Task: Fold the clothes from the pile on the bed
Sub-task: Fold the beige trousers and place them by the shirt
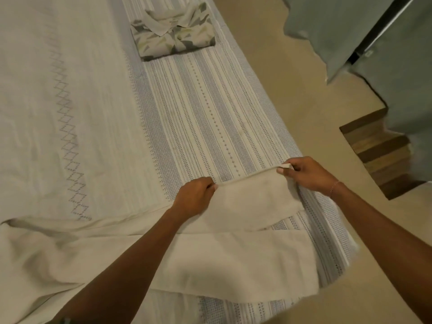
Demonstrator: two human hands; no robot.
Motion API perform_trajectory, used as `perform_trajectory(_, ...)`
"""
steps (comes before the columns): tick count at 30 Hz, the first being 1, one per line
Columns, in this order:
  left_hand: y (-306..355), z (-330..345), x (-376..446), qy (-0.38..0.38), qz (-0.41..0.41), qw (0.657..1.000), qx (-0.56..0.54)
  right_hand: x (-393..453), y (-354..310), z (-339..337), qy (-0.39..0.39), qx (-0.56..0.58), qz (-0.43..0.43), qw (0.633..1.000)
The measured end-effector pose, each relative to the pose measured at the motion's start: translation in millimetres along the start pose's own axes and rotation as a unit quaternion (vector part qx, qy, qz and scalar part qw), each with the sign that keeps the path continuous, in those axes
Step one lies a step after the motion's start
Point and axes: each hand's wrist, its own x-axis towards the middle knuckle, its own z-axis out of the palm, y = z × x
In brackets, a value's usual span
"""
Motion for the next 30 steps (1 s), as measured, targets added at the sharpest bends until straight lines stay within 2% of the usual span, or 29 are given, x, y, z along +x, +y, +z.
perform_trajectory(3, 0, 0, 5, 0.029, 0.007, 0.999, 0.021, 11, -3, 4, 0.03, 0.039, 0.032, 0.998)
perform_trajectory(7, -4, 0, 13, 0.086, -0.014, 0.991, 0.101, 25, -1, 23, 0.113, -0.084, 0.005, 0.99)
perform_trajectory(9, -7, -1, 19, 0.123, -0.025, 0.985, 0.117, 28, 4, 31, 0.154, -0.196, -0.013, 0.968)
perform_trajectory(13, -15, -1, 26, 0.129, -0.023, 0.971, 0.198, 32, 12, 47, 0.248, -0.362, -0.049, 0.897)
perform_trajectory(16, -11, -1, 25, 0.133, -0.047, 0.966, 0.218, 29, 10, 59, 0.317, -0.381, -0.042, 0.867)
perform_trajectory(18, -9, -3, 15, 0.158, -0.035, 0.962, 0.221, 17, 2, 68, 0.364, -0.351, -0.075, 0.859)
perform_trajectory(20, -10, -3, -3, 0.176, 0.017, 0.956, 0.235, -2, -11, 85, 0.335, -0.316, -0.17, 0.871)
perform_trajectory(22, -12, -1, -27, 0.163, 0.058, 0.96, 0.222, -29, -20, 108, 0.242, -0.279, -0.298, 0.88)
perform_trajectory(24, -20, 0, -53, 0.139, 0.081, 0.966, 0.203, -57, -13, 133, 0.146, -0.272, -0.358, 0.881)
perform_trajectory(26, -34, -3, -81, 0.103, 0.096, 0.969, 0.203, -81, -2, 153, 0.077, -0.297, -0.336, 0.89)
perform_trajectory(30, -60, -24, -125, 0.027, 0.075, 0.977, 0.197, -110, 8, 164, 0.017, -0.331, -0.214, 0.919)
